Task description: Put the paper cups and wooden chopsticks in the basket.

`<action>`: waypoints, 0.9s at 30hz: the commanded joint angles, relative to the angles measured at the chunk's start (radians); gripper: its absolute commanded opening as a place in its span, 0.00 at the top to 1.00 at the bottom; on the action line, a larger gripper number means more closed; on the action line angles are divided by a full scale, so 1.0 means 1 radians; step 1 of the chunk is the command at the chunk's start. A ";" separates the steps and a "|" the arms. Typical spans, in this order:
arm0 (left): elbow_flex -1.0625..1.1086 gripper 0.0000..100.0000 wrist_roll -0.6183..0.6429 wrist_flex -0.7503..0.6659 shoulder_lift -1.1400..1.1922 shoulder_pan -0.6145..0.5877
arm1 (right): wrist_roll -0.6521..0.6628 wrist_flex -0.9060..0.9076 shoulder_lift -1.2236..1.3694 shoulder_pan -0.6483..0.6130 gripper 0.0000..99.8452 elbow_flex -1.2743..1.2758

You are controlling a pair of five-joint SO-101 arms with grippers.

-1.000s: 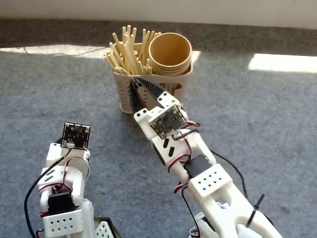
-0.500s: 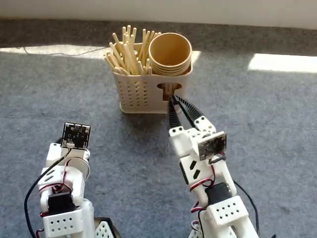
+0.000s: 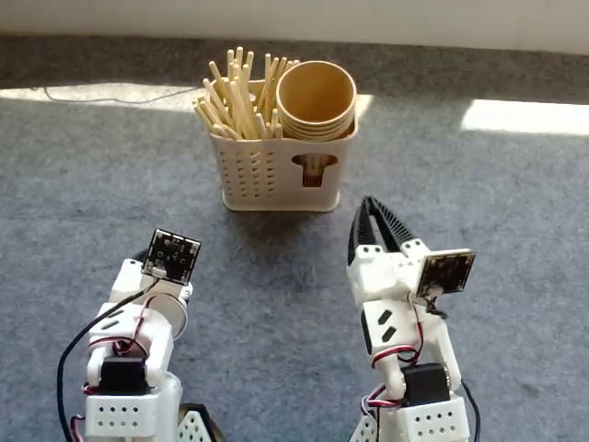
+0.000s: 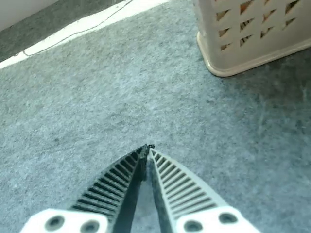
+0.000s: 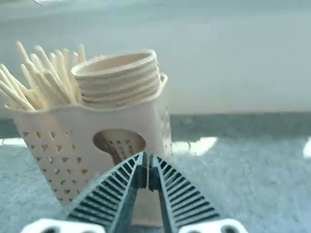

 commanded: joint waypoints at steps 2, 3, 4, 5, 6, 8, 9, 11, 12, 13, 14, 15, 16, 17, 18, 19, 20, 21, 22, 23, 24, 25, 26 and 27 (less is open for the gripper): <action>0.019 0.99 0.000 0.046 -0.007 0.088 | -0.075 0.147 -0.005 0.076 0.97 0.143; 0.019 0.99 0.000 0.057 -0.007 0.105 | -0.081 0.177 -0.005 0.091 0.97 0.143; 0.019 0.98 0.000 0.064 -0.007 0.116 | -0.084 0.205 -0.005 0.104 0.97 0.143; 0.019 0.98 0.002 0.069 -0.007 0.124 | -0.083 0.232 -0.005 0.116 0.97 0.143; 0.019 0.98 0.018 0.069 -0.007 0.128 | -0.083 0.265 -0.005 0.130 0.97 0.143; 0.019 0.98 0.109 0.066 -0.007 0.139 | -0.081 0.346 -0.005 0.145 0.97 0.143; 0.019 0.98 0.175 0.064 -0.007 0.142 | -0.080 0.394 -0.005 0.147 0.97 0.143; 0.019 0.98 0.318 0.064 -0.007 0.142 | -0.080 0.486 -0.005 0.142 0.97 0.143; 0.019 0.98 0.376 0.064 -0.007 0.142 | -0.080 0.524 -0.005 0.140 0.97 0.143; 0.019 0.98 0.419 0.063 -0.008 0.142 | -0.080 0.555 -0.005 0.140 0.97 0.143; 0.019 0.99 0.434 0.063 -0.008 0.142 | -0.080 0.578 -0.005 0.142 0.97 0.143; 0.019 0.99 0.425 0.063 -0.008 0.142 | -0.078 0.596 -0.005 0.143 0.97 0.143; 0.019 0.99 0.407 0.064 -0.008 0.142 | -0.078 0.611 -0.005 0.145 0.97 0.143; 0.019 0.99 0.385 0.069 -0.008 0.142 | -0.078 0.630 -0.005 0.145 0.97 0.143; 0.019 0.99 0.364 0.069 -0.008 0.143 | -0.078 0.651 -0.005 0.145 0.97 0.143; 0.019 0.99 0.347 0.071 -0.007 0.143 | -0.078 0.677 -0.005 0.145 0.97 0.143; 0.019 0.99 0.338 0.075 -0.005 0.143 | -0.078 0.708 -0.004 0.145 0.97 0.143; 0.019 0.99 0.338 0.094 -0.005 0.142 | -0.078 0.742 -0.004 0.145 0.98 0.143; 0.019 0.99 0.338 0.123 -0.005 0.142 | -0.077 0.774 -0.004 0.145 0.98 0.143; 0.019 0.99 0.338 0.152 -0.005 0.142 | -0.077 0.803 -0.004 0.145 0.98 0.143; 0.019 0.99 0.338 0.175 -0.005 0.142 | -0.077 0.826 -0.004 0.145 0.98 0.143; 0.019 0.99 0.338 0.190 -0.005 0.142 | -0.077 0.849 -0.004 0.145 0.98 0.143; 0.019 0.99 0.338 0.198 -0.005 0.142 | -0.077 0.862 -0.005 0.145 0.98 0.143; 0.019 0.99 0.338 0.203 -0.005 0.142 | -0.077 0.865 -0.005 0.145 0.98 0.143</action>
